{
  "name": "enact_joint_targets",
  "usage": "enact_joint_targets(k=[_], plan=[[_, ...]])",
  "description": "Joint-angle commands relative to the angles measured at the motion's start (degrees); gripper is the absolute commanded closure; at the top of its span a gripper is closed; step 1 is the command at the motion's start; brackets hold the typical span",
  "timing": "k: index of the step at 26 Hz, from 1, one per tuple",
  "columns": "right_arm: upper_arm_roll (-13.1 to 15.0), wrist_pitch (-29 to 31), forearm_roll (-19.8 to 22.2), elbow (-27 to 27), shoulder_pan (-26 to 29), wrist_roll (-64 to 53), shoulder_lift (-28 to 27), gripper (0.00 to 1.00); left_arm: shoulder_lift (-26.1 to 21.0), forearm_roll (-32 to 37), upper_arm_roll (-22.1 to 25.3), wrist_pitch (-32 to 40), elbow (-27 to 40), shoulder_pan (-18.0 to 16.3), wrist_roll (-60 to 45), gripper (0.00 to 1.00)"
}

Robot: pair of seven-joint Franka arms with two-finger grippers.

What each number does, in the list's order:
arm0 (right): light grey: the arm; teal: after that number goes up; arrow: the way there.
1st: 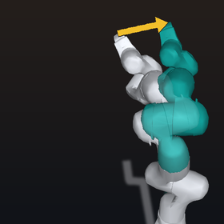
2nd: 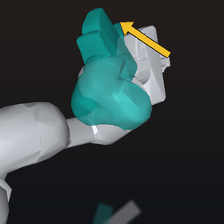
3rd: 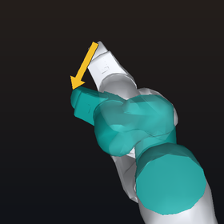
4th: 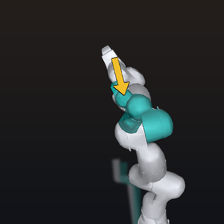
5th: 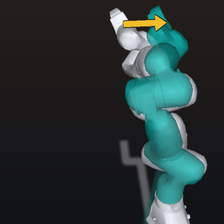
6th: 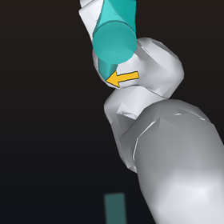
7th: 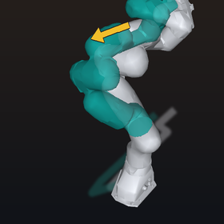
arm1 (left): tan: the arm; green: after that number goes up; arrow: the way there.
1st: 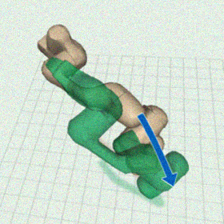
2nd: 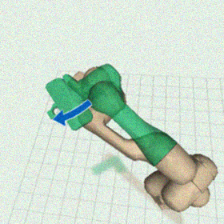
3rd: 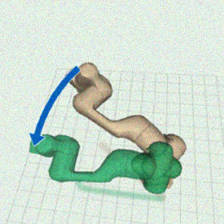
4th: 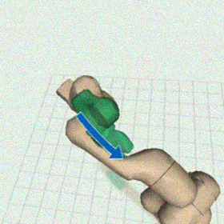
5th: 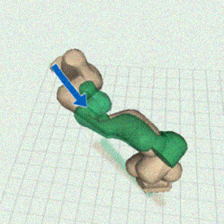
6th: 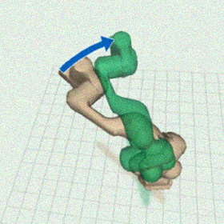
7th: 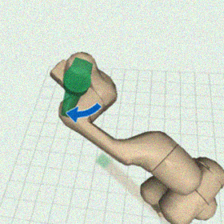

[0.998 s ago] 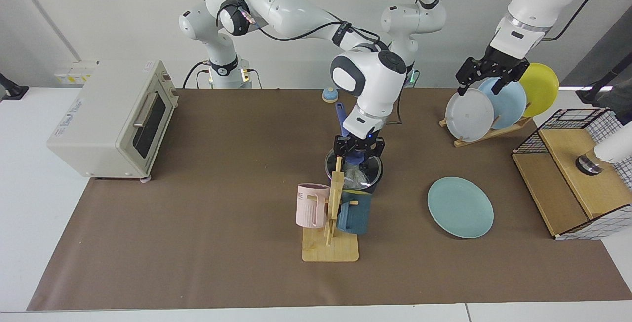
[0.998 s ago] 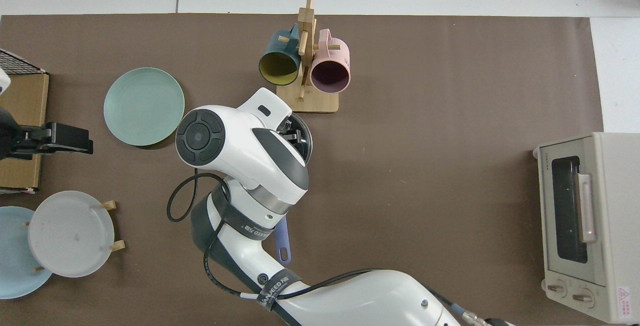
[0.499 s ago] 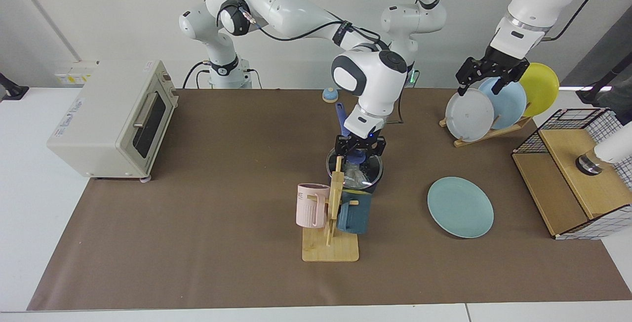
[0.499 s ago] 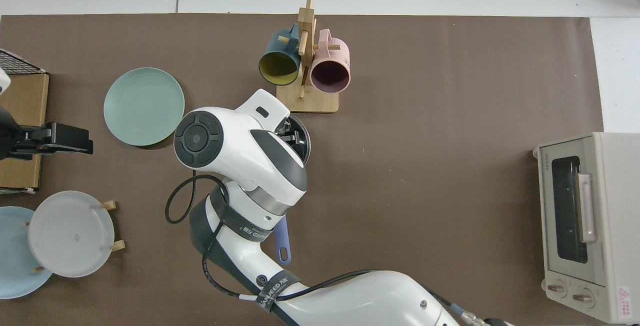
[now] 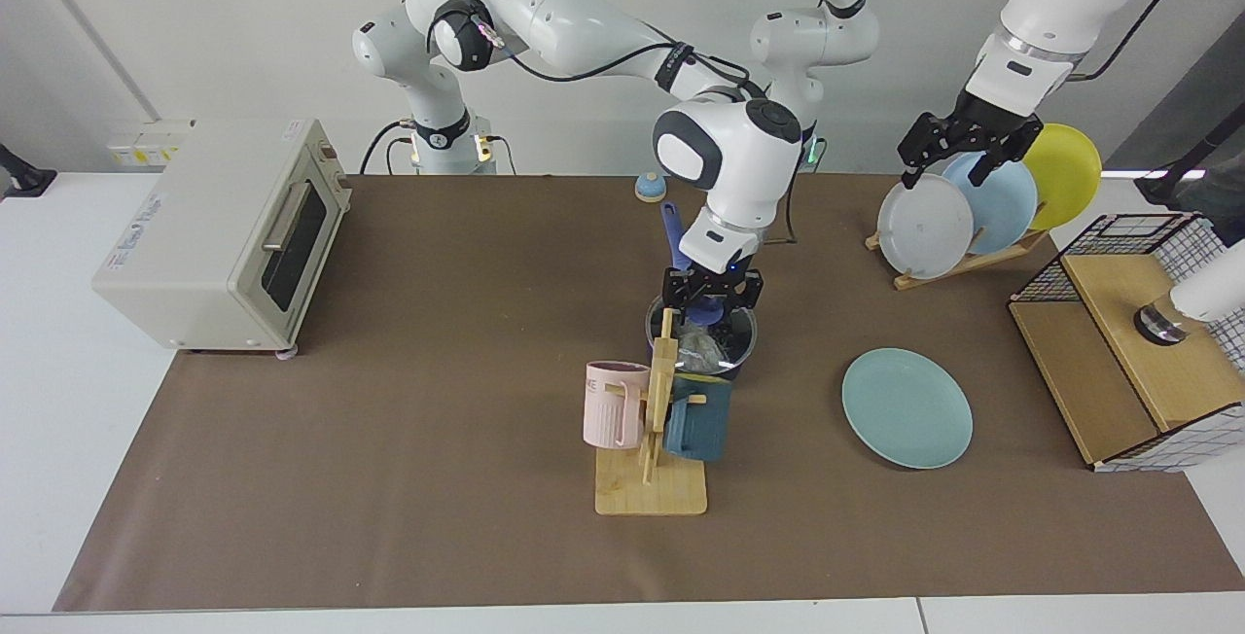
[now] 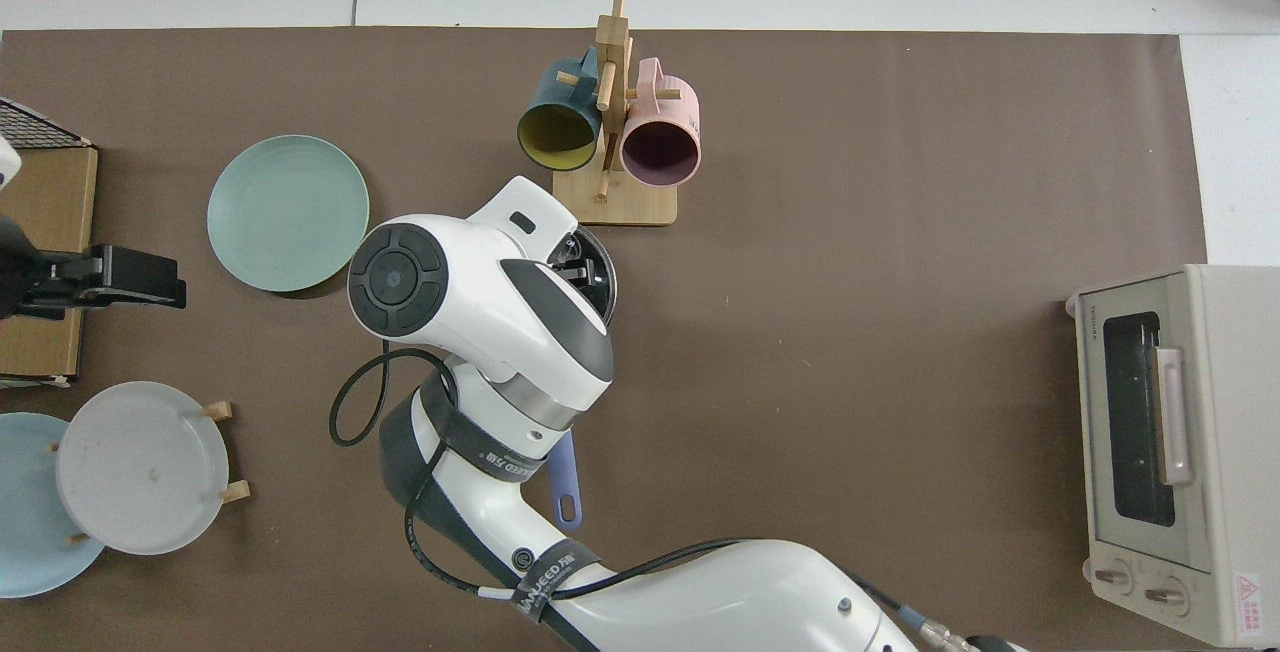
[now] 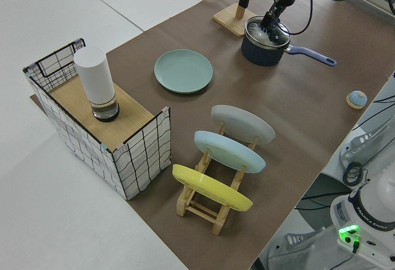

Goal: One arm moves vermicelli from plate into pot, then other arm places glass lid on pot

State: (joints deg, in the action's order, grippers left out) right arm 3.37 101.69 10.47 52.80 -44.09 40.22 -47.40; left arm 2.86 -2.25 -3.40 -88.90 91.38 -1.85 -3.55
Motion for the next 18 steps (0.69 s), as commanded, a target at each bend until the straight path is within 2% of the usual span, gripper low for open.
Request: enact_joint_targets(k=[1,18], plan=[[-0.56,1.23,0.34,-1.91,0.67,0.04,-1.21,1.0,-0.22,0.93,-0.29,1.53,-1.29,-0.26,-0.14,0.0],[-0.64,0.0,-0.18,-1.64,0.67,0.03,-0.59,1.0,-0.22,0.93,-0.29,1.53,-1.29,-0.26,-0.14,0.0]])
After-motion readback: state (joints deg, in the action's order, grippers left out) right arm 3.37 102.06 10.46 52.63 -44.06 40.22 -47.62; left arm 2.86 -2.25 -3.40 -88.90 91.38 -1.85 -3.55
